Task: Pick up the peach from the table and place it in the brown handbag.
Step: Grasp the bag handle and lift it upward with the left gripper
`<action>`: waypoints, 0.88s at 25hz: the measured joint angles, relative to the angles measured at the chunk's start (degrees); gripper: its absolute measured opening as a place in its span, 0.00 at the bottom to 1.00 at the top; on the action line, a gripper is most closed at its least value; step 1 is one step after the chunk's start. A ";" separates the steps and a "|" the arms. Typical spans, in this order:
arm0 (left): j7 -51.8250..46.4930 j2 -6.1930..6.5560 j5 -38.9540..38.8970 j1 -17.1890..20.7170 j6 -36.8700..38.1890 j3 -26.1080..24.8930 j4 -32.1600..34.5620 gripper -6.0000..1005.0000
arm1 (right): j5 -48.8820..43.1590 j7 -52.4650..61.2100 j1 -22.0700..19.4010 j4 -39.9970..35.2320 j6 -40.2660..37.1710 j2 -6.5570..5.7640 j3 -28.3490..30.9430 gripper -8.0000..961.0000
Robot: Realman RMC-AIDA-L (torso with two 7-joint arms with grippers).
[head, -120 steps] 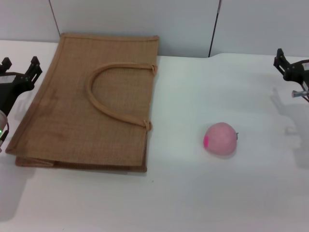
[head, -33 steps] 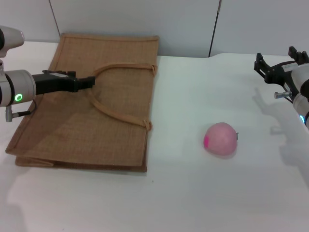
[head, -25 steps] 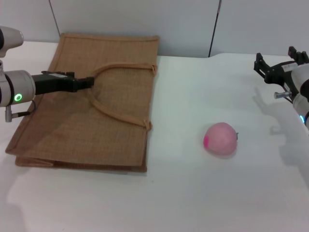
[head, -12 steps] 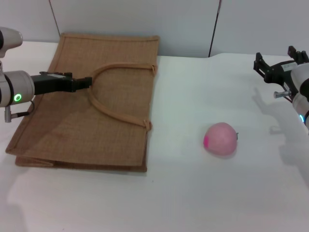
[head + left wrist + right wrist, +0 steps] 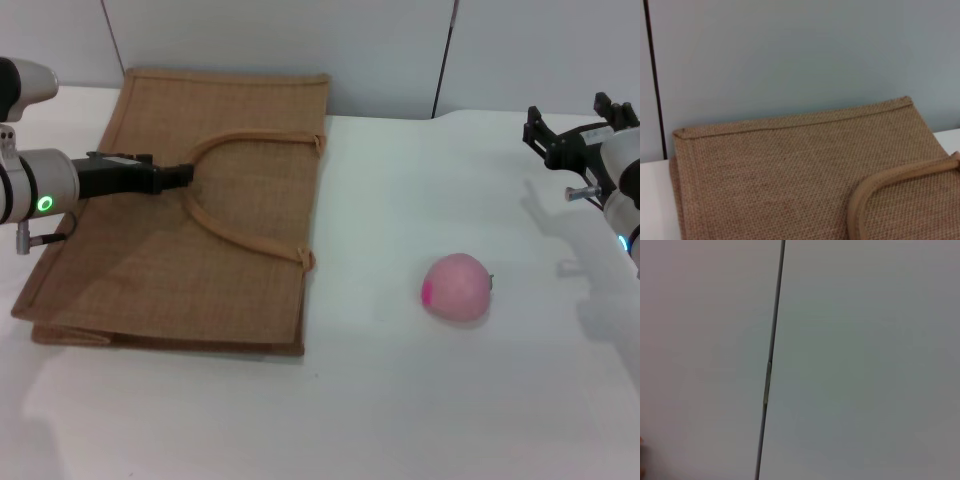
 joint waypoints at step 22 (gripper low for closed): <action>0.31 -0.49 0.33 -0.86 1.83 0.01 -0.65 0.57 | 0.00 0.00 0.61 -0.31 1.38 0.00 0.00 0.92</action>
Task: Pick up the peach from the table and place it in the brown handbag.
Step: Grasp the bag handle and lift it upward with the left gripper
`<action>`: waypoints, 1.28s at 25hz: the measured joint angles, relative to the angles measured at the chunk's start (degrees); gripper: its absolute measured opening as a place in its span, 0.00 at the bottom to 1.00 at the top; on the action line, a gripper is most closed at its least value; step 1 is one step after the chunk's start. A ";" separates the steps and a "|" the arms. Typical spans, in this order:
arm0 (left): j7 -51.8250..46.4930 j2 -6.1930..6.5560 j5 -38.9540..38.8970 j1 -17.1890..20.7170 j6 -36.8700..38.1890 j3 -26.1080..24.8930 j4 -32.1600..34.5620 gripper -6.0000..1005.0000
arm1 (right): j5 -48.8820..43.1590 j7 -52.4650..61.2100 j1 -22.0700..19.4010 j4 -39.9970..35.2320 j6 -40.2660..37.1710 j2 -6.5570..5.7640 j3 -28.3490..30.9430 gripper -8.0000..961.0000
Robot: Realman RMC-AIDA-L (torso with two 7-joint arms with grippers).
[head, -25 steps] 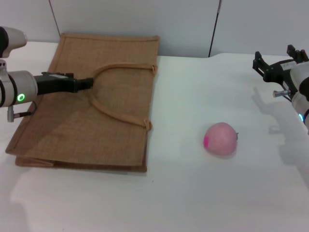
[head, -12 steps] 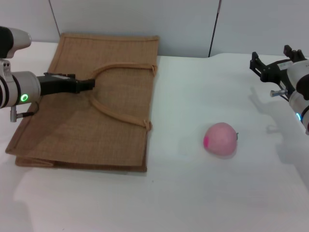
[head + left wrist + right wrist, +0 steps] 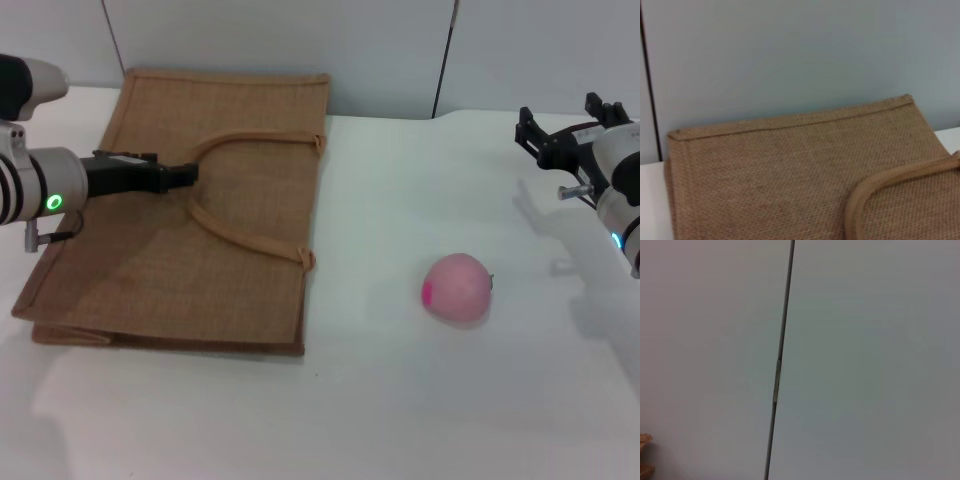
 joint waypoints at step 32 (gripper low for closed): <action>0.07 -0.39 0.00 -1.02 3.93 -0.25 -1.65 0.46 | 0.00 0.00 0.05 -0.26 0.02 0.00 0.18 0.92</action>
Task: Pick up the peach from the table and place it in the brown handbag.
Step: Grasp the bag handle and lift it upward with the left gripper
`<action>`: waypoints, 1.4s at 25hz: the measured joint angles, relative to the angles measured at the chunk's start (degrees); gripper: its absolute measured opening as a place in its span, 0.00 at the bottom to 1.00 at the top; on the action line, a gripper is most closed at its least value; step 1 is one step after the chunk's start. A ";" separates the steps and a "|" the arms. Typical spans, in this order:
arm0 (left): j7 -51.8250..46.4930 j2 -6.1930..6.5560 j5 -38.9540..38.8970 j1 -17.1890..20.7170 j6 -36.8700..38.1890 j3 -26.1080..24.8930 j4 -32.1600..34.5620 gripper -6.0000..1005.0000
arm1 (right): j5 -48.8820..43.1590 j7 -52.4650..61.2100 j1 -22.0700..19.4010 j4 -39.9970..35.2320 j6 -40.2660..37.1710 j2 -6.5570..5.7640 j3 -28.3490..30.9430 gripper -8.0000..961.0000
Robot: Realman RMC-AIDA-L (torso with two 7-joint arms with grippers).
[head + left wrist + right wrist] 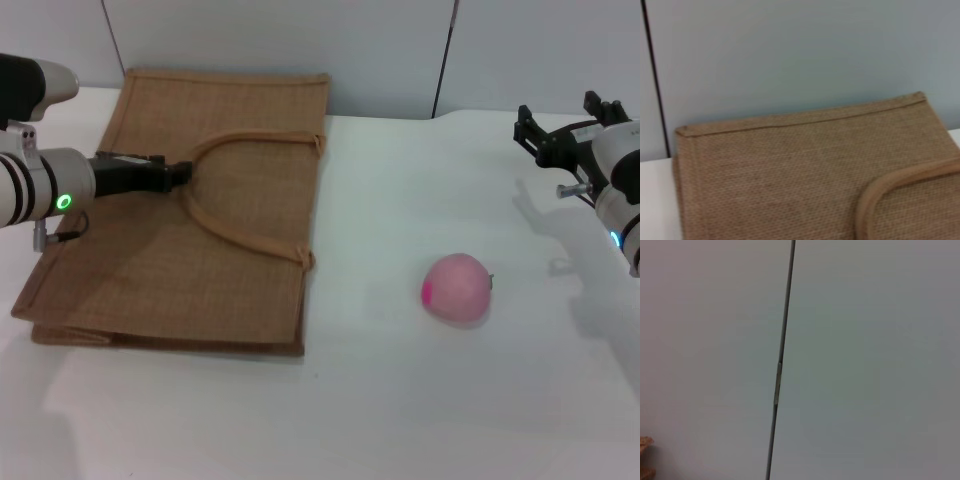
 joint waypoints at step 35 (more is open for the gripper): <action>0.03 -0.15 0.03 -1.02 1.90 0.21 -1.20 0.17 | 0.00 0.00 0.41 0.09 0.04 0.00 -0.18 0.92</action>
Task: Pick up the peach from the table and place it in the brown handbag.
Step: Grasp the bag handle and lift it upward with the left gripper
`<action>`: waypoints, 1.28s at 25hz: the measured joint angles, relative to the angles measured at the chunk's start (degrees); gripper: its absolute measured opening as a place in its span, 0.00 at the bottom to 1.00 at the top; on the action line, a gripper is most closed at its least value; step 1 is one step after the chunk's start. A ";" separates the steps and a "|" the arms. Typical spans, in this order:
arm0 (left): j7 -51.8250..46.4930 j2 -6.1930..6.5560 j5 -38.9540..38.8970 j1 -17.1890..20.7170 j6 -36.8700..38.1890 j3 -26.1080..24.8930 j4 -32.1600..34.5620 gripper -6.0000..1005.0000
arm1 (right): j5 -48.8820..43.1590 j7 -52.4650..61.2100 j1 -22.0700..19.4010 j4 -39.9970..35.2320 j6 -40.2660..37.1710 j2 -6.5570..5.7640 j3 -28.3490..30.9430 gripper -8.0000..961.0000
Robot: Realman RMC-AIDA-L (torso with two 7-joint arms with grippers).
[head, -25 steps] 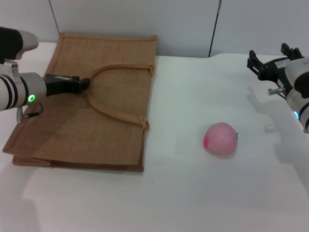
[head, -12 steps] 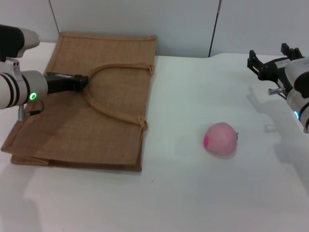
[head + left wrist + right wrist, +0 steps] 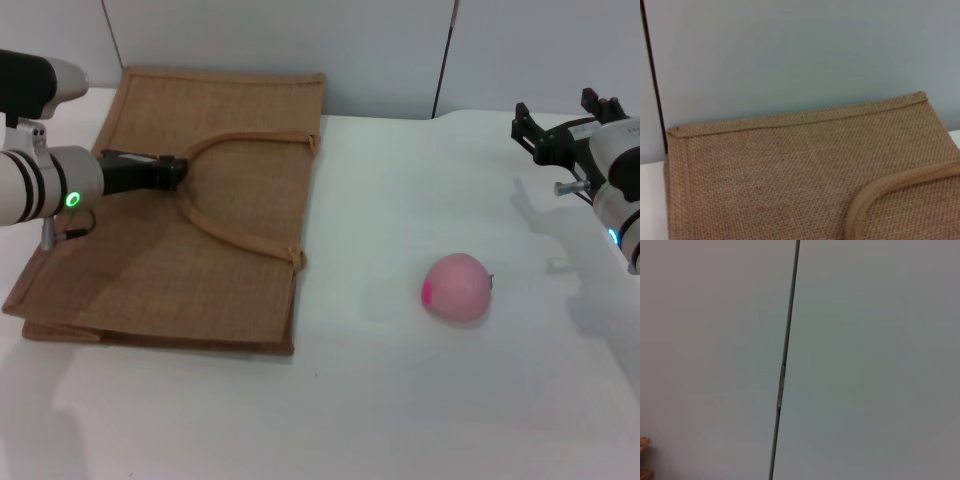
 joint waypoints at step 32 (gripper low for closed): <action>0.42 -0.23 1.54 -1.27 5.39 0.04 -1.74 0.40 | 0.08 0.00 0.86 -0.09 1.37 0.00 0.09 0.92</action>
